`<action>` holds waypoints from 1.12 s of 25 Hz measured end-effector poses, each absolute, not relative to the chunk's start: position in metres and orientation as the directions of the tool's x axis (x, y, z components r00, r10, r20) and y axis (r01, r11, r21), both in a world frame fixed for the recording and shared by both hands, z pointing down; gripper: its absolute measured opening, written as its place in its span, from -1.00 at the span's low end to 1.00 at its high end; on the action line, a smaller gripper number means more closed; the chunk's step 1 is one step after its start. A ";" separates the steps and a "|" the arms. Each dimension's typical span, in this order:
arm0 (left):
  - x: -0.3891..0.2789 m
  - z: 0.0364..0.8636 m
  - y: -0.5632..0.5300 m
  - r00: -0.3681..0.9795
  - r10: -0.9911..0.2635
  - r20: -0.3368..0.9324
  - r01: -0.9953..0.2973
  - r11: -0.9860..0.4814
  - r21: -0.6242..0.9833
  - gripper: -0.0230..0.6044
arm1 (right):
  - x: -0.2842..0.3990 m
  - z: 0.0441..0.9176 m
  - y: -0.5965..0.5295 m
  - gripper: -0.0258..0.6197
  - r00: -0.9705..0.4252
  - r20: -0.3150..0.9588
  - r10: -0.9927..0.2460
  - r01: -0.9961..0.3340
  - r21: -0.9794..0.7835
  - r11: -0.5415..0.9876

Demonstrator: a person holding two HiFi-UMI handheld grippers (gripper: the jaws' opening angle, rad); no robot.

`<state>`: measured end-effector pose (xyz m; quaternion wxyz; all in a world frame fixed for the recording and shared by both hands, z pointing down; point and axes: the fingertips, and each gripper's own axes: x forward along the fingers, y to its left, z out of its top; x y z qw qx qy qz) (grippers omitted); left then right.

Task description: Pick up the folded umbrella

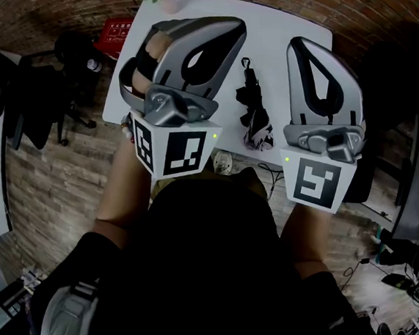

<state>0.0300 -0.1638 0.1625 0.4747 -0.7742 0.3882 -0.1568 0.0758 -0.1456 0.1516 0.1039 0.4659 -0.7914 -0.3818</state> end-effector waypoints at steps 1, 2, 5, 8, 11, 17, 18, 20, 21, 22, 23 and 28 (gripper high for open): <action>0.031 0.163 -0.164 0.651 -0.749 -0.124 -0.455 -0.254 -0.854 -0.89 | 0.076 0.151 -0.145 -0.83 -0.546 -0.190 -0.816 -0.660 0.698 0.279; 0.031 0.162 -0.164 0.653 -0.747 -0.124 -0.460 -0.261 -0.849 -0.89 | 0.075 0.151 -0.144 -0.83 -0.548 -0.192 -0.814 -0.662 0.694 0.283; 0.032 0.161 -0.163 0.654 -0.746 -0.127 -0.466 -0.266 -0.844 -0.89 | 0.075 0.148 -0.142 -0.83 -0.560 -0.203 -0.803 -0.675 0.673 0.301; 0.034 0.160 -0.162 0.657 -0.743 -0.129 -0.465 -0.265 -0.845 -0.89 | 0.077 0.147 -0.141 -0.83 -0.557 -0.201 -0.806 -0.688 0.656 0.312; 0.033 0.161 -0.160 0.666 -0.735 -0.130 -0.474 -0.282 -0.834 -0.89 | 0.078 0.146 -0.140 -0.83 -0.535 -0.214 -0.817 -0.705 0.647 0.292; 0.031 0.169 -0.161 0.675 -0.727 -0.121 -0.477 -0.306 -0.824 -0.89 | 0.076 0.150 -0.142 -0.83 -0.509 -0.213 -0.834 -0.715 0.644 0.271; 0.032 0.171 -0.160 0.680 -0.723 -0.118 -0.476 -0.314 -0.822 -0.89 | 0.076 0.151 -0.143 -0.83 -0.508 -0.208 -0.836 -0.717 0.641 0.276; 0.034 0.174 -0.160 0.691 -0.715 -0.110 -0.470 -0.328 -0.819 -0.89 | 0.074 0.150 -0.145 -0.83 -0.506 -0.203 -0.838 -0.723 0.629 0.284; 0.036 0.177 -0.159 0.695 -0.711 -0.106 -0.466 -0.334 -0.819 -0.89 | 0.074 0.150 -0.146 -0.83 -0.505 -0.202 -0.839 -0.728 0.621 0.289; 0.037 0.179 -0.160 0.699 -0.708 -0.101 -0.461 -0.338 -0.820 -0.89 | 0.074 0.149 -0.148 -0.83 -0.503 -0.201 -0.841 -0.735 0.612 0.293; 0.038 0.181 -0.160 0.702 -0.706 -0.096 -0.456 -0.343 -0.821 -0.89 | 0.074 0.150 -0.149 -0.83 -0.499 -0.199 -0.844 -0.742 0.602 0.296; 0.040 0.192 -0.161 0.708 -0.704 -0.066 -0.454 -0.381 -0.805 -0.89 | 0.076 0.156 -0.153 -0.83 -0.487 -0.185 -0.854 -0.757 0.577 0.306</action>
